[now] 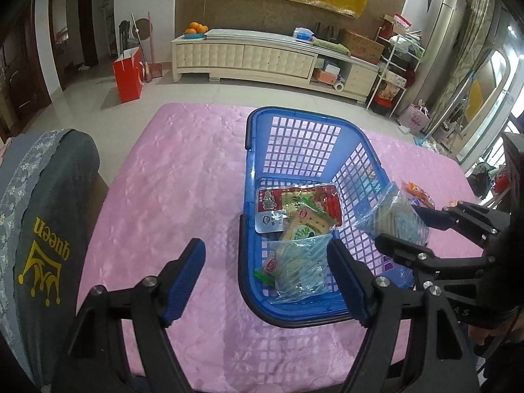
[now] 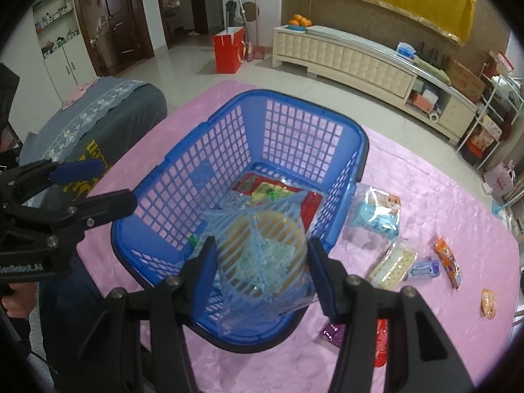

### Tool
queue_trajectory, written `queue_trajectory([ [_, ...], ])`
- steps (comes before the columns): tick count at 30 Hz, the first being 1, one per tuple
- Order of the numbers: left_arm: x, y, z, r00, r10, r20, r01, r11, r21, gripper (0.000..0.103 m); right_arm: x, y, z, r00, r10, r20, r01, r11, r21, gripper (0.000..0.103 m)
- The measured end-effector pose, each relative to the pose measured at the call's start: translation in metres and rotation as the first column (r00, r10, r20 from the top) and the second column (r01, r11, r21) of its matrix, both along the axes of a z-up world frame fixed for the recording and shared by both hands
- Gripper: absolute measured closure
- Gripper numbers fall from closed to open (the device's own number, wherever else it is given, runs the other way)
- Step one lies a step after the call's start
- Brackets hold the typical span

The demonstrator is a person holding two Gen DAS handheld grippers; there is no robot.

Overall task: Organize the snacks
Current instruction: 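Open both grippers to drop the packs into the basket, then move both grippers back toward the purple and red packets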

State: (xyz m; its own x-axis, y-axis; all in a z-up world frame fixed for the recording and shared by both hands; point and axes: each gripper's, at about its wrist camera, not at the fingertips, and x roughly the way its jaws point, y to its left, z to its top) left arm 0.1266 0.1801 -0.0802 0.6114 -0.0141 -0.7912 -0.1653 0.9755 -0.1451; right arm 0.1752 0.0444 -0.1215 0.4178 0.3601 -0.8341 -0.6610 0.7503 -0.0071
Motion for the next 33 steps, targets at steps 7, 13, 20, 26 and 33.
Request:
queue_trajectory([
  [7, -0.007, -0.008, 0.002, 1.000, -0.004, 0.000, 0.004, 1.000, 0.013, 0.028, -0.006, -0.010, 0.011, 0.999, 0.001, 0.034, -0.003, 0.999, 0.051, 0.020],
  [13, -0.013, -0.023, 0.014, 1.000, -0.019, 0.015, 0.019, 0.999, 0.028, 0.028, -0.008, -0.037, 0.028, 0.998, -0.052, 0.045, 0.049, 0.996, 0.074, 0.019],
  [20, -0.015, -0.059, 0.032, 0.995, -0.091, 0.041, 0.089, 0.995, 0.051, 0.028, -0.020, -0.085, 0.043, 0.988, -0.140, 0.060, 0.134, 0.986, 0.102, 0.019],
  [26, -0.013, -0.110, 0.041, 0.982, -0.181, 0.055, 0.177, 0.981, 0.079, 0.028, -0.030, -0.131, 0.051, 0.974, -0.213, 0.074, 0.204, 0.972, 0.113, 0.019],
  [33, -0.008, -0.160, 0.035, 0.969, -0.245, 0.039, 0.241, 0.967, 0.084, 0.028, -0.033, -0.178, 0.041, 0.956, -0.289, 0.053, 0.282, 0.953, 0.113, 0.019],
])
